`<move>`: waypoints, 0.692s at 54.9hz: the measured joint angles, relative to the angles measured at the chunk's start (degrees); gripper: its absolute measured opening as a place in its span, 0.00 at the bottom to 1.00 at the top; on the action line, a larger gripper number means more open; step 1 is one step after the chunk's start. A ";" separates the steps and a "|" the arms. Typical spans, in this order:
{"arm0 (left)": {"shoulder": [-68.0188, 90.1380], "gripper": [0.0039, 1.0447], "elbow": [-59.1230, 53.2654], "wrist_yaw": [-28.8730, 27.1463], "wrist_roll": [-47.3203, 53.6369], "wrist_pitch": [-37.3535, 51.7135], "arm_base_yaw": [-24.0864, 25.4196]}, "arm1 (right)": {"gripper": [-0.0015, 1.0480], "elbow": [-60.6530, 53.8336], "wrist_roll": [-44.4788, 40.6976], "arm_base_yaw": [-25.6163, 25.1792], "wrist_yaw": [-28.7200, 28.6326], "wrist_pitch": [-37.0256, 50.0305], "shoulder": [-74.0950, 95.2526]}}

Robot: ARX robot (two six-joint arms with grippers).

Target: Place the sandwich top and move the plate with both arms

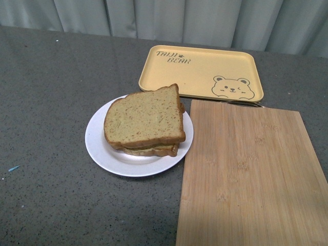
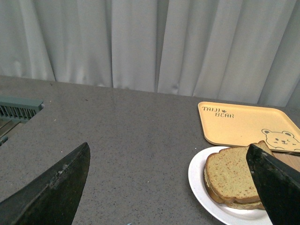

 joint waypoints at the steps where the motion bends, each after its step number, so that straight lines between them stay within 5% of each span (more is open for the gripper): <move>1: 0.00 0.94 0.00 0.00 0.00 0.00 0.00 | 0.01 -0.20 0.00 -0.04 -0.07 -0.79 -0.92; 38: 0.00 0.94 0.00 0.00 0.00 0.00 0.00 | 0.01 -1.75 0.00 -0.04 -0.31 -23.71 -26.71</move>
